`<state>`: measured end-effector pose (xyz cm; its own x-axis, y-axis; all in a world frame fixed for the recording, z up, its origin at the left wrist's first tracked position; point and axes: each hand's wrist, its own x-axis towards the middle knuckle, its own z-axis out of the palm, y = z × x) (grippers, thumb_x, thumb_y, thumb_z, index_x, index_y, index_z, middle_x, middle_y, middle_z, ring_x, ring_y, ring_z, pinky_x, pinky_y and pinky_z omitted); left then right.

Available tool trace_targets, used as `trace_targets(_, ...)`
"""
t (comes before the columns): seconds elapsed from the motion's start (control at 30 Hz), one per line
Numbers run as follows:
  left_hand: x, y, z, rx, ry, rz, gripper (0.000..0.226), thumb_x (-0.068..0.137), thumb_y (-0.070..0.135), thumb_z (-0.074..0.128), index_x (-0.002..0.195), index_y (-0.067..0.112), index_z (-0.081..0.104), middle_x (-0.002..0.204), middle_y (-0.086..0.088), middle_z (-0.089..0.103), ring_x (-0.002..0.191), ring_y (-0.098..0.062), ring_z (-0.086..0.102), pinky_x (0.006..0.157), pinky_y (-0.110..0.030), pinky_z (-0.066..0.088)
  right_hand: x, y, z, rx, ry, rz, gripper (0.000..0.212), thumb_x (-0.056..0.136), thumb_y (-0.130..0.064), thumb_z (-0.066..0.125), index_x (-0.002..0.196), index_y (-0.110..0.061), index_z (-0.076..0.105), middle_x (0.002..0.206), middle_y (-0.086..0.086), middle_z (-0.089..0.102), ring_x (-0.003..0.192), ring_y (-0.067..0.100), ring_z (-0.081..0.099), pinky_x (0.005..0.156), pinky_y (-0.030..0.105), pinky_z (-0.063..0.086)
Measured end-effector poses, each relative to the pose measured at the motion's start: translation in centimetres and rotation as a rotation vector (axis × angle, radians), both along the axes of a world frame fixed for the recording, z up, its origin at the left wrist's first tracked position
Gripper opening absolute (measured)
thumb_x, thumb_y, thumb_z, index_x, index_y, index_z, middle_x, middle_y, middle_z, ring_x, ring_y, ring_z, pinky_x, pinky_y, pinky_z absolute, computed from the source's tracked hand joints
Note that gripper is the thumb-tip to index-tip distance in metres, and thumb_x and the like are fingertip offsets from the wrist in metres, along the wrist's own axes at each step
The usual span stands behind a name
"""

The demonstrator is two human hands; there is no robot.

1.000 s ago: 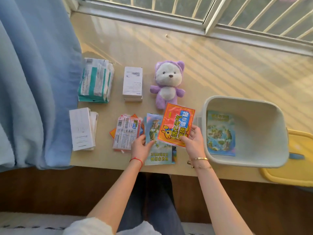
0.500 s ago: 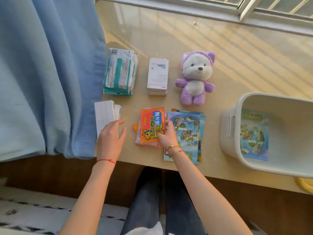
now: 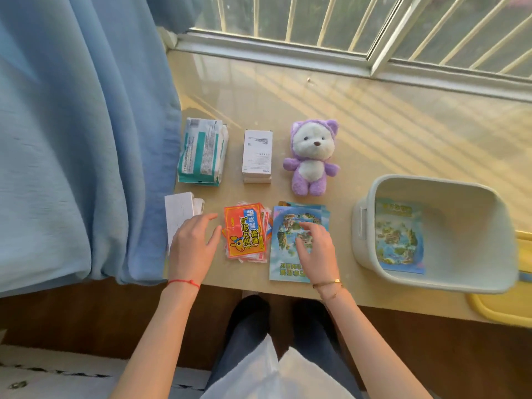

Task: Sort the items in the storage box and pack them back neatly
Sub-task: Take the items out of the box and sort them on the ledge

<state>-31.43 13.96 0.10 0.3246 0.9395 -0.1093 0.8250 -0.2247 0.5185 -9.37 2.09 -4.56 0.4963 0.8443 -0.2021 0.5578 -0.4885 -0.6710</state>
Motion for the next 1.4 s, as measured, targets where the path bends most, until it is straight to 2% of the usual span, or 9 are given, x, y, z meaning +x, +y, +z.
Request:
trace_targets(0.1, 3.6, -1.0, 1.5, -0.001, -0.010, -0.086, 0.029, 0.089, 0.028, 0.061, 0.116, 0.017, 0.061, 0.106, -0.002, 0.066, 0.097, -0.018, 0.061, 0.078, -0.031, 0.049, 5.0, -3.9, 3.2, 0.093, -0.119, -0.074, 0.028, 0.089, -0.015, 0.061, 0.116, -0.012, 0.058, 0.110, 0.000, 0.059, 0.105, 0.011, 0.051, 0.094, 0.023, 0.040)
trace_targets(0.23, 9.9, -3.2, 3.1, 0.008, -0.043, -0.141, 0.029, 0.089, 0.033, 0.059, 0.117, 0.025, 0.060, 0.103, 0.005, 0.064, 0.092, -0.014, 0.060, 0.075, -0.030, 0.052, 13.3, -8.5, 4.5, 0.099, -0.203, -0.202, 0.026, 0.086, -0.012, 0.065, 0.112, -0.008, 0.061, 0.107, 0.006, 0.061, 0.102, 0.023, 0.056, 0.093, 0.037, 0.046)
trace_targets(0.53, 25.7, -10.2, 1.8, 0.064, -0.118, -0.179, 0.028, 0.084, 0.021, 0.067, 0.112, 0.019, 0.065, 0.105, 0.000, 0.066, 0.099, -0.020, 0.061, 0.088, -0.036, 0.048, 29.3, -13.7, 0.1, -0.248, -0.043, -0.313, 0.048, 0.083, -0.029, 0.070, 0.121, -0.004, 0.054, 0.117, 0.013, 0.055, 0.114, 0.029, 0.049, 0.099, 0.035, 0.038)
trace_targets(0.87, 34.5, -16.0, -2.6, 0.045, -0.031, -0.117, 0.026, 0.086, 0.019, 0.065, 0.112, 0.015, 0.065, 0.103, -0.002, 0.068, 0.098, -0.019, 0.062, 0.089, -0.036, 0.047, 34.3, -11.7, -8.3, -0.477, 0.114, -0.221, 0.073, 0.076, -0.039, 0.075, 0.129, 0.000, 0.043, 0.129, 0.018, 0.047, 0.121, 0.033, 0.045, 0.103, 0.043, 0.039)
trace_targets(1.03, 34.9, -16.3, -4.0, 0.086, -0.007, -0.067, 0.024, 0.087, 0.019, 0.063, 0.111, 0.016, 0.065, 0.103, 0.001, 0.068, 0.098, -0.017, 0.060, 0.098, -0.034, 0.039, 34.1, -11.0, -10.4, -0.522, -0.087, -0.202, 0.067, 0.074, -0.041, 0.075, 0.117, 0.000, 0.047, 0.121, 0.017, 0.051, 0.116, 0.033, 0.045, 0.099, 0.038, 0.037)
trace_targets(1.17, 34.7, -16.4, -4.4, 0.131, -0.016, -0.073, 0.022, 0.087, 0.018, 0.063, 0.109, 0.016, 0.066, 0.101, 0.002, 0.068, 0.095, -0.014, 0.060, 0.098, -0.028, 0.034, 34.0, -11.1, -11.0, -0.556, -0.134, -0.215, 0.063, 0.076, -0.043, 0.074, 0.114, 0.001, 0.048, 0.120, 0.018, 0.052, 0.115, 0.033, 0.047, 0.097, 0.037, 0.036)
trace_targets(1.27, 34.5, -16.5, -4.4, 0.157, -0.020, -0.083, 0.021, 0.086, 0.016, 0.064, 0.108, 0.015, 0.067, 0.100, 0.002, 0.068, 0.095, -0.013, 0.060, 0.098, -0.030, 0.035, 34.1, -11.2, -11.1, -0.516, -0.078, -0.257, 0.044, 0.079, -0.032, 0.073, 0.103, -0.002, 0.052, 0.111, 0.017, 0.056, 0.109, 0.034, 0.051, 0.090, 0.038, 0.039)
trace_targets(1.33, 34.4, -16.6, -4.1, 0.160, -0.020, -0.079, 0.021, 0.086, 0.015, 0.065, 0.107, 0.015, 0.067, 0.101, 0.002, 0.068, 0.097, -0.013, 0.059, 0.099, -0.032, 0.038, 34.2, -11.3, -10.5, -0.423, 0.057, -0.314, 0.022, 0.084, -0.016, 0.068, 0.092, -0.007, 0.049, 0.099, 0.016, 0.059, 0.097, 0.033, 0.057, 0.073, 0.034, 0.041)
trace_targets(1.4, 34.1, -16.7, -3.4, 0.161, -0.012, -0.077, 0.022, 0.086, 0.015, 0.065, 0.108, 0.015, 0.067, 0.102, 0.002, 0.068, 0.098, -0.013, 0.059, 0.098, -0.034, 0.040, 34.1, -11.7, -9.2, -0.330, 0.205, -0.360, 0.015, 0.088, -0.005, 0.059, 0.092, -0.009, 0.045, 0.093, 0.011, 0.059, 0.087, 0.027, 0.058, 0.069, 0.029, 0.040)
